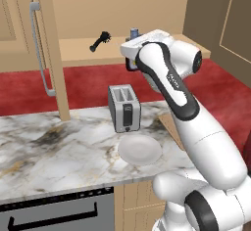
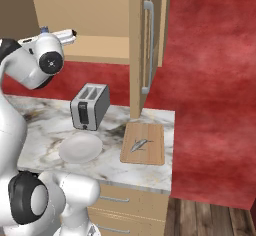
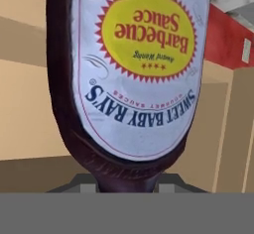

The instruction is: Pick the fish from the plate and place it on the cutting board. Then pick the condiment bottle from the cabinet and place it next to the cutting board.

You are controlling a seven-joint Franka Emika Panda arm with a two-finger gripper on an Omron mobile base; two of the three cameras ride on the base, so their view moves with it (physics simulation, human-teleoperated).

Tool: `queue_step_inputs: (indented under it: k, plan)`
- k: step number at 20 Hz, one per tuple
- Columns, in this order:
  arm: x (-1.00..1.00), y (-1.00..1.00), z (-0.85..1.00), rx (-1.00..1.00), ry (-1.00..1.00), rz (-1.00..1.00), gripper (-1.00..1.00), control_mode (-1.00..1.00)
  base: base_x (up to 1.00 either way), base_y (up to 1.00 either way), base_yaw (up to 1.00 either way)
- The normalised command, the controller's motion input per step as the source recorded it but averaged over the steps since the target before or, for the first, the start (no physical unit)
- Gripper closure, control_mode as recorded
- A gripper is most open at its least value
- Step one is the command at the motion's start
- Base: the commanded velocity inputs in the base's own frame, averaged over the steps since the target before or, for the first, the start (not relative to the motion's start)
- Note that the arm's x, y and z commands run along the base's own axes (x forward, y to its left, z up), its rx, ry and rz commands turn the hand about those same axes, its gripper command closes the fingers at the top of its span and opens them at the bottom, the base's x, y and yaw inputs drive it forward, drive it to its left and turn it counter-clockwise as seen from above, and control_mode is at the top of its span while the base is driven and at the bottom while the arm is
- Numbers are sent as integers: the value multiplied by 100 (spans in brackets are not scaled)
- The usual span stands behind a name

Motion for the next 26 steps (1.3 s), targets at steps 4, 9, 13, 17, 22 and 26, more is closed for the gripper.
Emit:
queue_step_inputs:
  k: [4,9,13,17,22,26]
  plan:
    - [-39,0,0,4,0,0,100,-100,0,0,0]
    - [-47,0,0,4,0,0,100,-100,0,0,0]
    - [-53,0,0,3,0,0,100,-100,0,0,0]
    - [-60,0,0,2,0,0,100,-100,0,0,0]
    - [-58,0,-2,1,0,0,100,-100,0,0,0]
    - [-55,0,-5,0,0,0,100,-100,0,0,0]
